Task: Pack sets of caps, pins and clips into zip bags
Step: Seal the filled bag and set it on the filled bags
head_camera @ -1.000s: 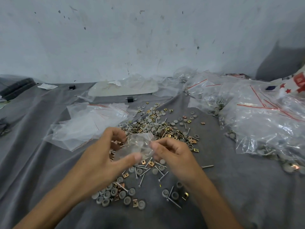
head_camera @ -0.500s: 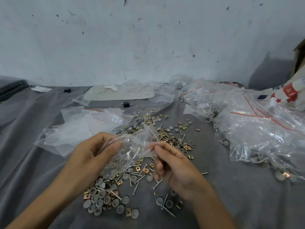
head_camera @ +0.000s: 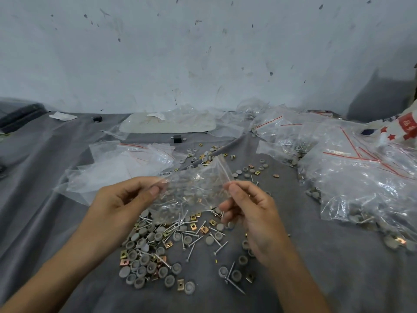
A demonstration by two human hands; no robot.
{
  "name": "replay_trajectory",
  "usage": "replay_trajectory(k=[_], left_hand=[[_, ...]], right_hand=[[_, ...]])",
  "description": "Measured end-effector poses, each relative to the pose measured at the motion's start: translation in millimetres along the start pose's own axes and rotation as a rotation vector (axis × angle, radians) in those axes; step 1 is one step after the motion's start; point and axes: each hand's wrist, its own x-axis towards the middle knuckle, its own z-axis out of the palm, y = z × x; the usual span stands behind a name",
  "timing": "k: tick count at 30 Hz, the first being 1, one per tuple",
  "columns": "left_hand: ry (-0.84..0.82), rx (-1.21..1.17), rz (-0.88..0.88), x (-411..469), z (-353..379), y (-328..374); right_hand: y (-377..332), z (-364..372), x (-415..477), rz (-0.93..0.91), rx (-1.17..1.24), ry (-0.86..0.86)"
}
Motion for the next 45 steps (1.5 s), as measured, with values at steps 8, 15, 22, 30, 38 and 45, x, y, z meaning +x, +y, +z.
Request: replay_trajectory(k=[8,15,22,30,38,45], left_hand=[[-0.331,0.363,-0.077,6.6,-3.7,2.7],[-0.066,0.606,0.287,4.2,30.4,15.2],[-0.219,0.372,0.155,4.2,20.1,7.9],[-0.598,0.339,-0.066,16.5,21.1,15.4],[-0.47,-0.041,-0.09,12.8,40.6,14.9],[-0.595,-0.049,-0.215,10.0,41.9,1.6]], right_hand=[[-2.5,4.8,-4.2,-0.048,-0.138,-0.159],[2.1,9.4,-7.1,-0.052,-0.178,-0.204],[4.3,9.3,-5.6,-0.053,-0.215,-0.233],[-10.6,6.3,-9.7,-0.116,-0.271,-0.437],[-19.0,-9.2,-4.1,-0.175,-0.313,-0.333],[-17.7,-6.2,-0.1,-0.222,-0.056,-0.067]])
